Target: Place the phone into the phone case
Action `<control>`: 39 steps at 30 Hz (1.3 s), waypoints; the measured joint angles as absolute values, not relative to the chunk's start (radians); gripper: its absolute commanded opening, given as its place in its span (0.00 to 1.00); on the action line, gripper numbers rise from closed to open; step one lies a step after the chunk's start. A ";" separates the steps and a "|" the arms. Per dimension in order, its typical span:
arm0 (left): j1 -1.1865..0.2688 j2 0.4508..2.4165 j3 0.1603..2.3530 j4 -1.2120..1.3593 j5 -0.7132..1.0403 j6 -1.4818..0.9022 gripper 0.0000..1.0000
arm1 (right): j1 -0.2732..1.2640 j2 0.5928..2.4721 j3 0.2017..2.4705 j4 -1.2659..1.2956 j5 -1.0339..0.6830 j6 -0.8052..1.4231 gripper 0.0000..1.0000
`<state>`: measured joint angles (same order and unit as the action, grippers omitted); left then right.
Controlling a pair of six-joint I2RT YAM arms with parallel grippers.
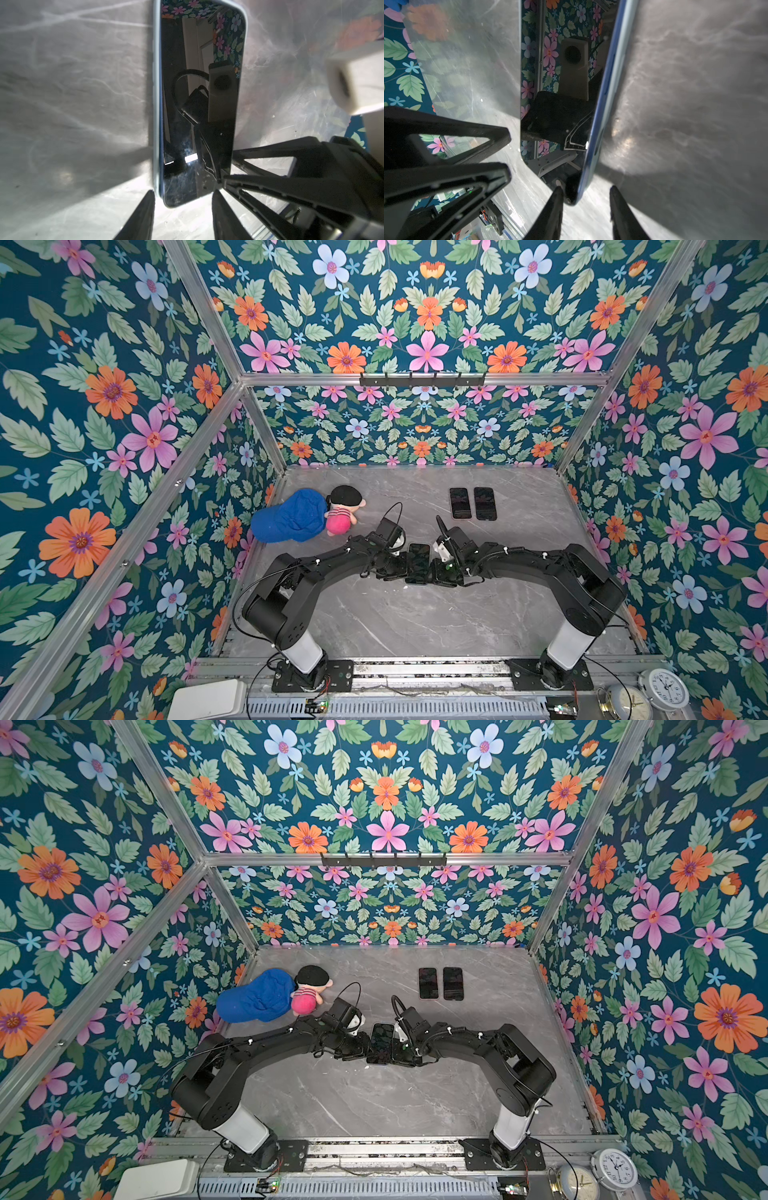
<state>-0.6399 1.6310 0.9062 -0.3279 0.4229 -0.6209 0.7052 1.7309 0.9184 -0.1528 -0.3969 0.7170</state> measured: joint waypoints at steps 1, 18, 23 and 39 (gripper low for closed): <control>-0.638 1.631 0.898 -0.326 0.422 -0.620 0.48 | 0.709 1.725 0.917 -0.152 -0.396 0.708 0.42; -0.505 1.633 0.766 -0.058 0.578 -0.656 0.50 | 0.828 1.709 0.976 -0.277 -0.174 0.294 0.72; -0.498 1.668 0.736 0.044 0.639 -0.686 0.49 | 0.828 1.746 0.997 -0.285 -0.155 0.254 0.72; -0.500 1.674 0.672 0.168 0.701 -0.752 0.43 | 0.830 1.786 1.031 -0.275 -0.165 0.241 0.59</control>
<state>-0.4995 1.6745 0.6716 0.1684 0.7013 -0.7517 0.8299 1.7859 1.0313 -0.2749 -0.1646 0.2405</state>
